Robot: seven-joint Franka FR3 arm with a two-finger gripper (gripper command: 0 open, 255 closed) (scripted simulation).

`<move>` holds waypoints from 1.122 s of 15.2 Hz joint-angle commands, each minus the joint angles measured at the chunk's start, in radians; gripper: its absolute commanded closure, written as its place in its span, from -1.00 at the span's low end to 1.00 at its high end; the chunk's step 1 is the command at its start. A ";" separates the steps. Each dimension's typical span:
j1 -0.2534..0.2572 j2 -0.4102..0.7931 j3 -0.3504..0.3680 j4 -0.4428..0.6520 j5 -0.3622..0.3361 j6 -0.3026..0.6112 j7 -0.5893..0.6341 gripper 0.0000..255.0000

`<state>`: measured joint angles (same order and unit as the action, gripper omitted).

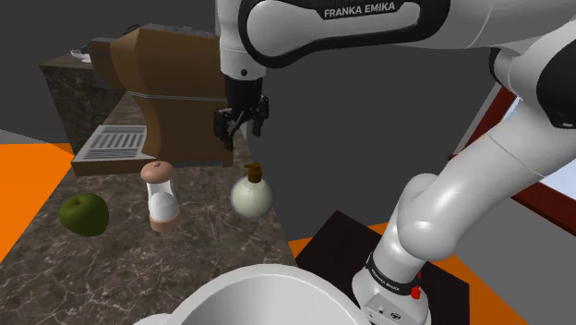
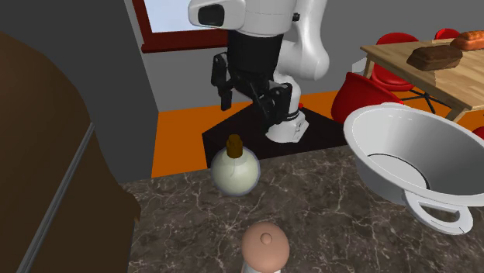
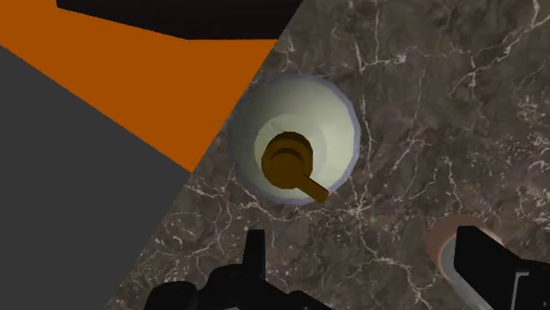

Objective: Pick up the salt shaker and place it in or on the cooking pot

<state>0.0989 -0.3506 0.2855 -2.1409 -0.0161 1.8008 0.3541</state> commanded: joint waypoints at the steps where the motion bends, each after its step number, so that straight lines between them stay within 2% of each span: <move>1: 0.007 0.067 0.038 0.052 -0.022 0.015 0.043 -1.00; 8: 0.043 0.322 0.145 0.258 -0.153 0.036 0.193 -1.00; 13: 0.107 0.527 0.188 0.448 -0.281 0.004 0.296 -1.00; 17: 0.109 0.541 0.183 0.424 -0.292 0.040 0.303 -1.00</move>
<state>0.2080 0.1868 0.4699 -1.7085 -0.3048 1.8296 0.6553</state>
